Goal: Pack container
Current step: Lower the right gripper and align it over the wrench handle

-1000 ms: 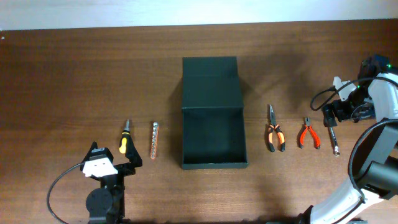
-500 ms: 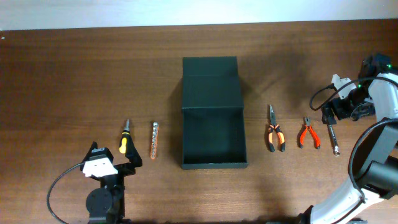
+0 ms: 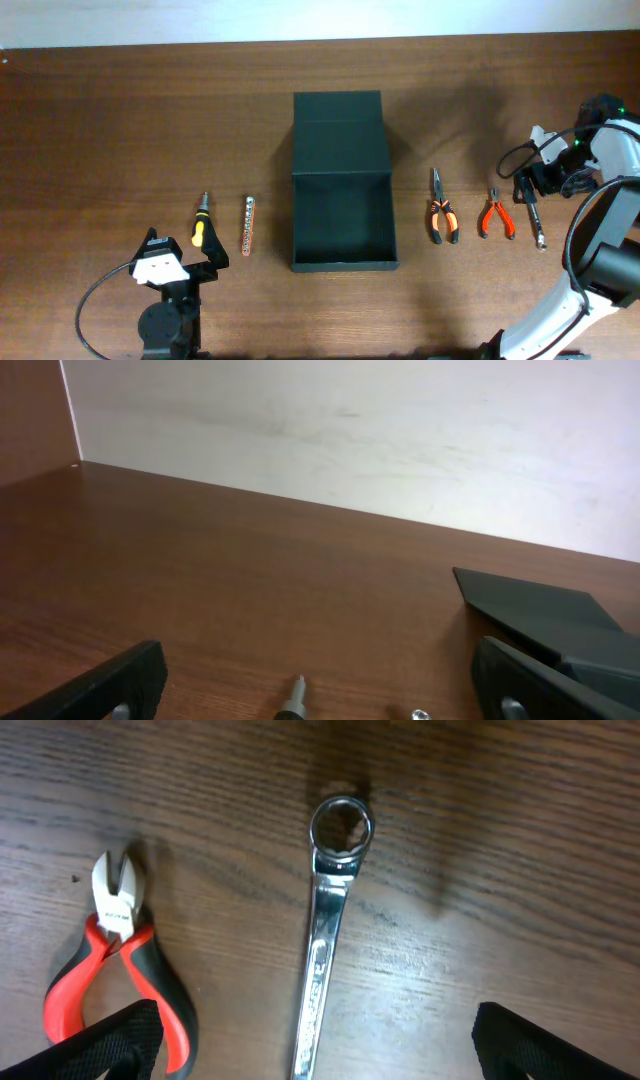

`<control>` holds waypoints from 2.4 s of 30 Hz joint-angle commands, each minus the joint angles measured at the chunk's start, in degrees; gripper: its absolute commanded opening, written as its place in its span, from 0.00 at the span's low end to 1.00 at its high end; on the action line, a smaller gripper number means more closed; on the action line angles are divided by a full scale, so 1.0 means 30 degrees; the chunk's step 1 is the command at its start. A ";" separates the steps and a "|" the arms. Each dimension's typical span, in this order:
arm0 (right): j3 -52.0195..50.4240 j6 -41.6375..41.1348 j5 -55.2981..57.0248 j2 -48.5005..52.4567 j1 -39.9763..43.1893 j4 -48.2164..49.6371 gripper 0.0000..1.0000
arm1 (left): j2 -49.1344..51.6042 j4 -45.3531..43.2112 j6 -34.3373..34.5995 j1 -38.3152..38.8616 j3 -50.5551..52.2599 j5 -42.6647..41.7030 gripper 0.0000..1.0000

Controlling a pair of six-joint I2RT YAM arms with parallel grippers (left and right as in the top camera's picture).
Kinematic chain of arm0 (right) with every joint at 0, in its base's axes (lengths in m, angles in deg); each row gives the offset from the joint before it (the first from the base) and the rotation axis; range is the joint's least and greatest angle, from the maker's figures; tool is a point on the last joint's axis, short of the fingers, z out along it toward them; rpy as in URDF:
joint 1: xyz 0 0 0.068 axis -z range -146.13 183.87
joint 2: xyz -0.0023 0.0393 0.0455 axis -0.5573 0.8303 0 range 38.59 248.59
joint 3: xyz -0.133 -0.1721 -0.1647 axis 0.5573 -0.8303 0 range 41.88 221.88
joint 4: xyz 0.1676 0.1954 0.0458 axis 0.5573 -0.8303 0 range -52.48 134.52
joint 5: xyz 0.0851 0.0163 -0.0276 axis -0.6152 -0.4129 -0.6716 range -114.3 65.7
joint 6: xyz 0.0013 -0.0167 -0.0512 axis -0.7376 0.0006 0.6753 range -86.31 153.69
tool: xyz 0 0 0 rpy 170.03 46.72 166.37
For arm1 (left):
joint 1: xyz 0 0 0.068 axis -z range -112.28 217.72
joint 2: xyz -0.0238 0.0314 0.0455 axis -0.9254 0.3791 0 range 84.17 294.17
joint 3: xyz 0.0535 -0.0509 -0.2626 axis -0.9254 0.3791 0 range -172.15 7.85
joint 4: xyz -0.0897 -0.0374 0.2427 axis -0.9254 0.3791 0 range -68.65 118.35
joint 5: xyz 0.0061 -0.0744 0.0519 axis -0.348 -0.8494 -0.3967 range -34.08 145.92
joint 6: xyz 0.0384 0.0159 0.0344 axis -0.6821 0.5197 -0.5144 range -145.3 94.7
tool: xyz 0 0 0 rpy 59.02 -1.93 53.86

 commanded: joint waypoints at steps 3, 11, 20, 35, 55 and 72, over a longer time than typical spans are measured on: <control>0.0284 -0.0401 -0.0386 0.0787 0.0051 0.0262 0.99 | -0.0160 0.0015 0.0087 -0.0095 0.0073 -0.0073 0.99; 0.0284 -0.0838 0.0459 0.1304 0.0102 0.0284 0.99 | -0.0160 0.0015 0.0087 -0.0095 0.0073 -0.0073 0.99; 0.0284 -0.0882 0.0823 0.1406 0.0102 0.0321 0.99 | -0.0160 0.0015 0.0087 -0.0102 0.0073 -0.0073 0.99; 0.0284 -0.0896 0.0831 0.1406 0.0102 0.0321 0.99 | -0.0160 0.0015 0.0087 -0.0102 0.0073 -0.0073 0.99; 0.0277 -0.1756 0.0750 0.1479 0.0080 0.0510 0.99 | -0.0160 0.0015 0.0087 -0.0102 0.0073 -0.0073 0.99; -0.0969 -0.2623 0.0831 0.1479 0.0087 0.0991 0.99 | -0.0160 0.0015 0.0087 -0.0102 0.0073 -0.0073 0.99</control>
